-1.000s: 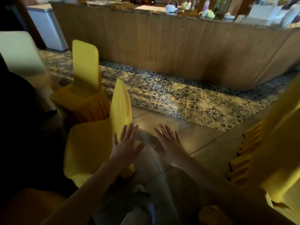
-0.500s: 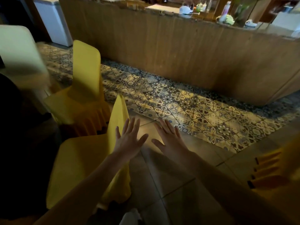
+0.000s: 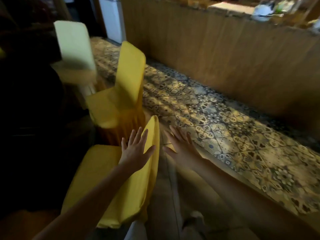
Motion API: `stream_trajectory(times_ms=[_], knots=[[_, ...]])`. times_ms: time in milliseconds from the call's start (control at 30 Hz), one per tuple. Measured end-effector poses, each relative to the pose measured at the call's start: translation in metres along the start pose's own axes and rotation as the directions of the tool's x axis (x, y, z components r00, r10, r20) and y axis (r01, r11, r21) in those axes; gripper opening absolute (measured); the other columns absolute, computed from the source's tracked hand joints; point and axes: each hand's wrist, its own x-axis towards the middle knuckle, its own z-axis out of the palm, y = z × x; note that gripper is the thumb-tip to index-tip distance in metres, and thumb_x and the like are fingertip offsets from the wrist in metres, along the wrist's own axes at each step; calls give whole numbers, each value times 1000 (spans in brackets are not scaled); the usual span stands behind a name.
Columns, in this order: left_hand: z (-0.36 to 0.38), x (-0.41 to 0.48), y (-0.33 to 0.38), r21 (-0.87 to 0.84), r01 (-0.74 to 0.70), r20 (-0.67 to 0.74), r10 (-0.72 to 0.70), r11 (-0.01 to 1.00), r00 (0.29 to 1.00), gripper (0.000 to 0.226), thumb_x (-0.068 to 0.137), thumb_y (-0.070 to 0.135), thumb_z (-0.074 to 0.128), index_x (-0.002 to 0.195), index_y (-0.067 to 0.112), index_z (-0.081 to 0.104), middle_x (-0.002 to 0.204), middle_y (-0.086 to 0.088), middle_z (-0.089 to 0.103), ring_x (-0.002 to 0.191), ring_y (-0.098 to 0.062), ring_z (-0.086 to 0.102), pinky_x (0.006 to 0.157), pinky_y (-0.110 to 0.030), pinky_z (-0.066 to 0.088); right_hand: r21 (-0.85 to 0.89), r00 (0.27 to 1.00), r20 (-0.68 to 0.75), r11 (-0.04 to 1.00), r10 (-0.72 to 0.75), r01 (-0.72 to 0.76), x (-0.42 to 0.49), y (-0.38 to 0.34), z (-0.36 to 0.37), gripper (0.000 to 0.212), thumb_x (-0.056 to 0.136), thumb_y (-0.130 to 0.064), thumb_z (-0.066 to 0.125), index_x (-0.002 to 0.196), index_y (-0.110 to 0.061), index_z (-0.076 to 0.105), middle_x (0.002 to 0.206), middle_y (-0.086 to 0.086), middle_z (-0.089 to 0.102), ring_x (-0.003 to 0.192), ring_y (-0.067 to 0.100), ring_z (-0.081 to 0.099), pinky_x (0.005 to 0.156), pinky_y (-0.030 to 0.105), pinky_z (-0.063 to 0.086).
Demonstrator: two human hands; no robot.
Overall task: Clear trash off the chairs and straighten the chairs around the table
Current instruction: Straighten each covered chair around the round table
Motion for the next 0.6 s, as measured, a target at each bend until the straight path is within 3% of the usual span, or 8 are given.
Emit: stream_trajectory(times_ms=[133,267,433,600], knots=[[0,15,-3,-2,185,4,-185,983,983,73,90,61,25,149,29,-4,158,5,-14,144,-17,-17,113,-52,-10,-41,978,126,984,-166,172,55,12,-6,66,96,-55,29,152,-29,4,160,-6,-14,145,14,-19,116,45,-10],[2,19,5,-57,381,10,-381,923,925,72,90,61,24,149,30,-6,158,5,-12,145,-18,-15,114,-53,-9,-49,889,268,917,-371,397,104,22,-17,66,95,-58,30,151,-32,7,160,-7,-10,146,14,-17,118,50,-3],[22,14,13,-148,626,307,-567,765,765,75,87,68,21,148,35,-8,159,4,-4,146,-23,3,116,-54,7,-97,700,487,763,-523,639,149,20,-15,74,88,-69,36,150,-33,17,161,-5,3,147,17,-10,116,53,-7],[52,-31,33,-341,765,455,-616,547,643,66,88,65,33,147,37,18,153,0,29,137,-23,33,112,-40,29,-98,542,667,660,-512,745,167,16,-2,67,87,-69,37,144,-32,36,155,-4,28,146,18,11,112,59,-9]])
